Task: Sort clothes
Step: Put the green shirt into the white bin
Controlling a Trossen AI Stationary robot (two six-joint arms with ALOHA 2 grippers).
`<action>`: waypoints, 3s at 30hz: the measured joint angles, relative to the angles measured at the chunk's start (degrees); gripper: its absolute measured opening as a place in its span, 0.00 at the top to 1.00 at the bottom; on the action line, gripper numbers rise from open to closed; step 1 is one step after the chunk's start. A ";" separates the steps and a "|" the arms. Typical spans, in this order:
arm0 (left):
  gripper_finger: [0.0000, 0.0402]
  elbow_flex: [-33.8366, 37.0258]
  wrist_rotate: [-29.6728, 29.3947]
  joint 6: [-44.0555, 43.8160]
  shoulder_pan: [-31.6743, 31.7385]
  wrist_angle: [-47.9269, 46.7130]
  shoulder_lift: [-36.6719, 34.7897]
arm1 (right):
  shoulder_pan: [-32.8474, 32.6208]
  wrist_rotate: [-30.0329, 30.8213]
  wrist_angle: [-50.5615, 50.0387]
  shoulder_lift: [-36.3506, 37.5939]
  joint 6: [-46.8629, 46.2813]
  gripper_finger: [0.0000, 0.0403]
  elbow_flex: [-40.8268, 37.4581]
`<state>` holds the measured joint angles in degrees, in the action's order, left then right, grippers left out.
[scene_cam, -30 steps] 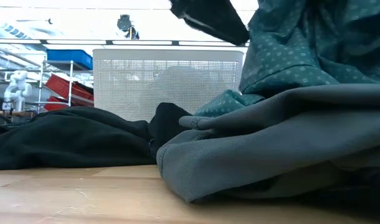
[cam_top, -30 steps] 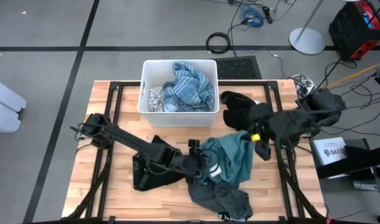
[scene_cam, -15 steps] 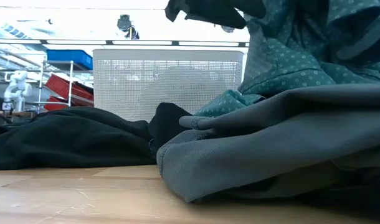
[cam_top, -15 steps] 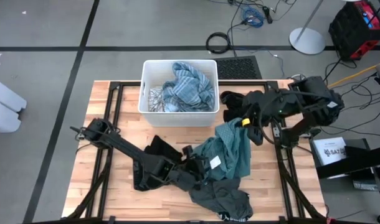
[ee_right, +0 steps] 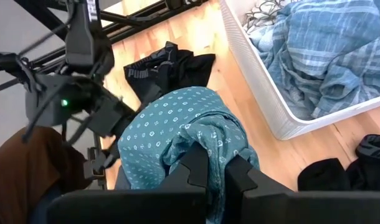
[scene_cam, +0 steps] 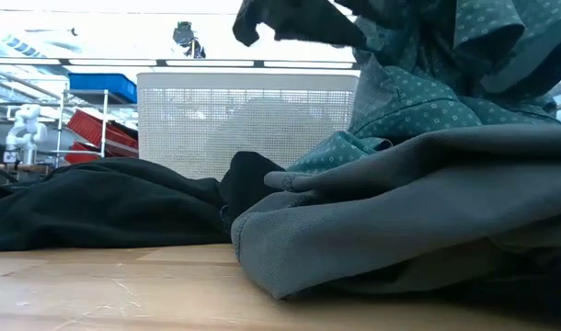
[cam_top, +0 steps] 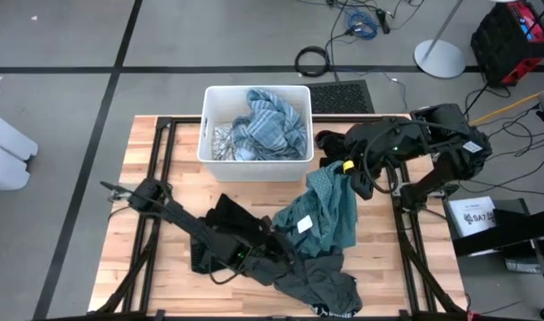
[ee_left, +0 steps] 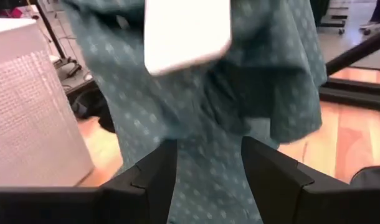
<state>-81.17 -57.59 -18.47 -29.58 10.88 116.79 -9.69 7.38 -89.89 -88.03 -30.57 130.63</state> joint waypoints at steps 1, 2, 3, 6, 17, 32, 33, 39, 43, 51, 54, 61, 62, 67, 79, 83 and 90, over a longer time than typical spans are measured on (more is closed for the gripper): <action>0.53 0.00 -0.96 0.34 0.14 0.34 0.61 | 0.00 -0.03 -0.02 0.00 0.00 1.00 0.00; 0.53 0.00 -2.36 0.37 0.40 0.52 1.12 | 0.00 -0.07 -0.02 0.00 -0.04 1.00 0.00; 0.53 0.00 -3.76 0.39 0.77 1.09 1.60 | 0.00 -0.13 -0.01 0.00 -0.04 1.00 0.00; 0.53 0.00 -5.91 1.26 2.13 2.28 2.65 | -0.02 -0.26 -0.03 0.00 -0.01 1.00 0.00; 0.53 0.00 -5.77 11.18 3.61 9.23 3.19 | -0.02 -0.21 -0.09 0.00 1.49 1.00 0.00; 0.68 0.00 -2.96 14.70 5.72 10.95 3.17 | -0.02 -0.16 -0.13 0.00 1.42 1.00 0.00; 0.75 0.00 -2.98 16.20 5.71 10.96 3.17 | -0.02 -0.15 -0.13 0.00 1.42 1.00 0.00; 0.97 0.00 -6.21 27.48 3.87 10.78 -0.45 | -0.02 -0.06 -0.12 0.00 1.47 1.00 0.00; 0.98 0.02 -12.13 36.58 1.96 10.73 -5.25 | -0.02 0.15 -0.11 0.00 2.44 1.00 0.00; 0.99 0.00 -17.81 50.63 -1.21 11.00 -17.38 | -0.04 3.54 3.78 0.00 9.51 1.00 0.00; 0.99 0.00 -20.34 55.05 -1.92 11.05 -21.65 | -0.04 5.52 7.50 0.00 14.04 1.00 0.00; 0.99 0.00 -21.82 61.17 -3.66 11.27 -30.15 | -0.04 7.84 23.30 0.00 30.25 1.00 -0.02; 0.99 0.00 -21.78 61.44 -3.87 11.25 -31.29 | -0.04 7.83 26.45 0.00 32.81 1.00 -0.02; 0.99 -0.59 -20.81 68.94 -4.20 14.46 -36.30 | 0.43 7.86 41.09 0.00 45.10 1.00 -0.02; 1.00 -13.97 6.14 83.83 -4.20 24.43 -42.40 | 0.61 7.28 68.65 0.00 70.53 1.00 -0.02; 1.00 -20.52 14.32 84.25 -3.22 23.76 -42.40 | 1.22 7.19 78.59 0.00 76.48 1.00 -0.02; 1.00 -31.60 19.70 84.99 2.70 15.16 -41.20 | 8.26 3.96 81.18 -0.20 70.67 1.00 -0.08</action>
<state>-112.77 -37.89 66.52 -26.88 26.04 75.59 -1.43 11.34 -8.71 -88.23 40.10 130.55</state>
